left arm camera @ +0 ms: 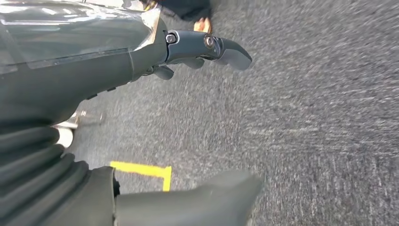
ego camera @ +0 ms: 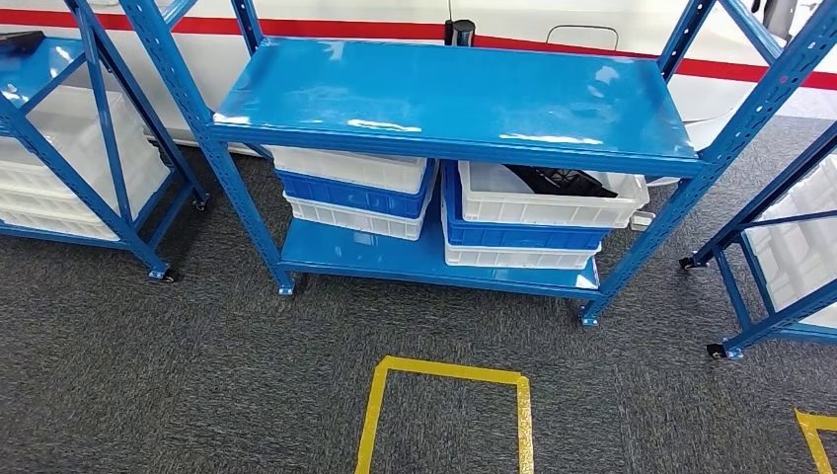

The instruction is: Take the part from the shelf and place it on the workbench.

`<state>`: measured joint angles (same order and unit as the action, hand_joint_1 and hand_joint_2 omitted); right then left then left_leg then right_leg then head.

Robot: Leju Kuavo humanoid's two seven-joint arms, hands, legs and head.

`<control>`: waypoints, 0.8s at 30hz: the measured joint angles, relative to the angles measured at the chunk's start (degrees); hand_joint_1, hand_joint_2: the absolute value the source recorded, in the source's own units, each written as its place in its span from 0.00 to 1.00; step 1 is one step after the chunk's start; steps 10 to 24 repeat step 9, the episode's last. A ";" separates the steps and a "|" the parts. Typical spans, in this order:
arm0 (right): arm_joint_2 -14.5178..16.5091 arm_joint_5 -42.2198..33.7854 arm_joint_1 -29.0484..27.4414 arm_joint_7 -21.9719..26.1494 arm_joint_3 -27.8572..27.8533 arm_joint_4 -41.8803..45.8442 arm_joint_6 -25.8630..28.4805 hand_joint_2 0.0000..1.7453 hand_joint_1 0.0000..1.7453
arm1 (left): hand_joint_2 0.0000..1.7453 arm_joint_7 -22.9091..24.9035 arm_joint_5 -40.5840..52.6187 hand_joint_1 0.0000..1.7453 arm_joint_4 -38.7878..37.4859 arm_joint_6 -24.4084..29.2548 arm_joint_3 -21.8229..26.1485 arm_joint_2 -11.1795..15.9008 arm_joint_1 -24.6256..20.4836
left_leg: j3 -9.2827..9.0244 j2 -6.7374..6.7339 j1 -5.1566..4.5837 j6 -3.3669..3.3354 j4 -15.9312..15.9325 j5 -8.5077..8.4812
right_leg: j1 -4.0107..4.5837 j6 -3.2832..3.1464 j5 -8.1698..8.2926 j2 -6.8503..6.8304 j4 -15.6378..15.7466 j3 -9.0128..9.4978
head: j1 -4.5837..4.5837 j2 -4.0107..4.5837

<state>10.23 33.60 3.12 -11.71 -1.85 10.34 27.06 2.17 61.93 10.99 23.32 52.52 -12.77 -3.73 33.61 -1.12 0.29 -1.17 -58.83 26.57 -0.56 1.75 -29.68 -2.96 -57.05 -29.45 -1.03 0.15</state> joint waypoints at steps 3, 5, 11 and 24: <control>-0.39 -0.94 -0.46 0.15 -0.01 0.11 -1.57 1.00 0.00 | 1.00 -0.52 -1.09 0.00 0.20 -0.14 -2.57 0.63 0.68 | -0.01 0.00 0.03 0.01 0.01 0.00 | 0.02 -0.01 -0.01 0.00 0.00 0.01 | 0.01 0.00; -0.79 -2.25 -0.96 0.50 -0.01 0.33 -2.74 1.00 0.00 | 1.00 -0.68 -3.45 0.00 0.44 -0.89 -4.95 1.16 1.28 | -0.01 0.00 0.04 0.01 0.01 0.01 | 0.03 -0.01 -0.02 0.00 0.00 0.01 | 0.01 0.00; -1.51 -4.86 -1.86 1.42 -0.01 0.91 -4.81 1.00 0.00 | 1.00 -0.78 -8.30 0.00 1.05 -2.65 -8.73 2.15 2.14 | 0.00 0.00 0.03 0.02 0.01 0.02 | 0.04 -0.02 -0.03 0.00 0.00 0.01 | 0.01 0.00; -1.51 -4.86 -1.86 1.42 -0.01 0.91 -4.81 1.00 0.00 | 1.00 -0.78 -8.30 0.00 1.05 -2.65 -8.73 2.15 2.14 | 0.00 0.00 0.03 0.02 0.01 0.02 | 0.04 -0.02 -0.03 0.00 0.00 0.01 | 0.01 0.00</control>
